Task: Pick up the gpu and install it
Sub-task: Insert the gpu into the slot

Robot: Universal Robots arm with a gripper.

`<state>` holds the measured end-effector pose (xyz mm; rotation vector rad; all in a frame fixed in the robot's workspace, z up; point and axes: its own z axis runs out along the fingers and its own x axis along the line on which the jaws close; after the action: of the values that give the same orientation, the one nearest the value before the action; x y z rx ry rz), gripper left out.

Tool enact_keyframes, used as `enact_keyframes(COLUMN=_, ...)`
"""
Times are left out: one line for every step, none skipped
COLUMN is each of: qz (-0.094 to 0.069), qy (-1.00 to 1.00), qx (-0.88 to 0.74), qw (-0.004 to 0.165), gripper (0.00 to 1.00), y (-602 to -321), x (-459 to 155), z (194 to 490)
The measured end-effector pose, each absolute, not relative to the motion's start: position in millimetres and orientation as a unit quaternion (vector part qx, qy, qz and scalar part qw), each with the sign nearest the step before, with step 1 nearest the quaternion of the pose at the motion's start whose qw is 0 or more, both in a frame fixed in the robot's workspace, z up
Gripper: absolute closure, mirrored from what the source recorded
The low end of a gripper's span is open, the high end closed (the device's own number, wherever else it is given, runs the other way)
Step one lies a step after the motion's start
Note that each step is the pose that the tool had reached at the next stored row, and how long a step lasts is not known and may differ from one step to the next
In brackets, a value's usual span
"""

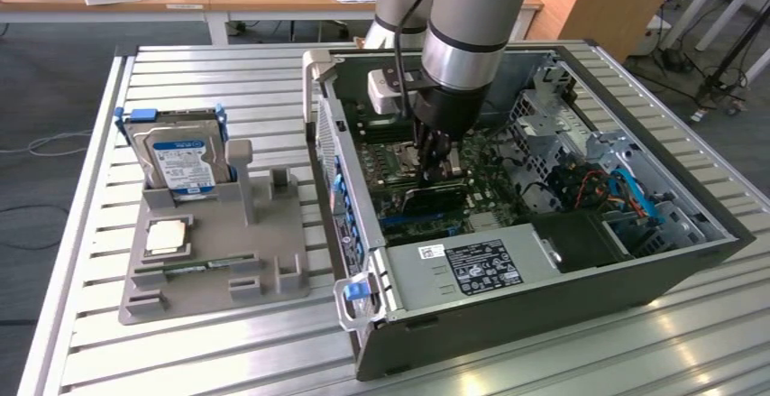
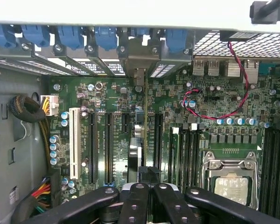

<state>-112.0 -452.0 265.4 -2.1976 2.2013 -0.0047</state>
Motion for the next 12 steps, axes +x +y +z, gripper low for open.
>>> enact_keyframes(qz=-0.002, qy=0.708, qx=-0.706, qw=0.016, gripper=0.89, y=-452.0, x=-112.0, z=265.4)
enact_keyframes(qz=-0.002, qy=0.708, qx=-0.706, qw=0.016, gripper=0.89, y=-452.0, x=-112.0, z=265.4)
enact_keyframes(qz=-0.001, qy=0.708, qx=-0.706, qw=0.016, gripper=0.89, y=-452.0, x=-112.0, z=265.4)
enact_keyframes(qz=-0.001, qy=0.708, qx=-0.706, qw=0.016, gripper=0.89, y=-452.0, x=-112.0, z=265.4)
enact_keyframes(qz=-0.001, qy=0.708, qx=-0.706, qw=0.016, gripper=0.89, y=-452.0, x=-112.0, z=265.4)
enact_keyframes(qz=-0.001, qy=0.708, qx=-0.706, qw=0.016, gripper=0.89, y=-452.0, x=-112.0, z=265.4)
enact_keyframes(qz=-0.001, qy=0.708, qx=-0.706, qw=0.016, gripper=0.89, y=-452.0, x=-112.0, z=265.4)
enact_keyframes(qz=-0.001, qy=0.708, qx=-0.706, qw=0.016, gripper=0.89, y=-452.0, x=-112.0, z=265.4)
enact_keyframes(qz=-0.002, qy=0.708, qx=-0.706, qw=0.015, gripper=0.89, y=-452.0, x=-112.0, z=265.4)
enact_keyframes(qz=-0.002, qy=0.708, qx=-0.706, qw=0.015, gripper=0.89, y=-452.0, x=-112.0, z=265.3)
enact_keyframes(qz=-0.002, qy=0.708, qx=-0.706, qw=0.016, gripper=0.89, y=-452.0, x=-112.0, z=264.8)
enact_keyframes(qz=-0.002, qy=0.708, qx=-0.706, qw=0.015, gripper=0.89, y=-452.0, x=-112.1, z=264.4)
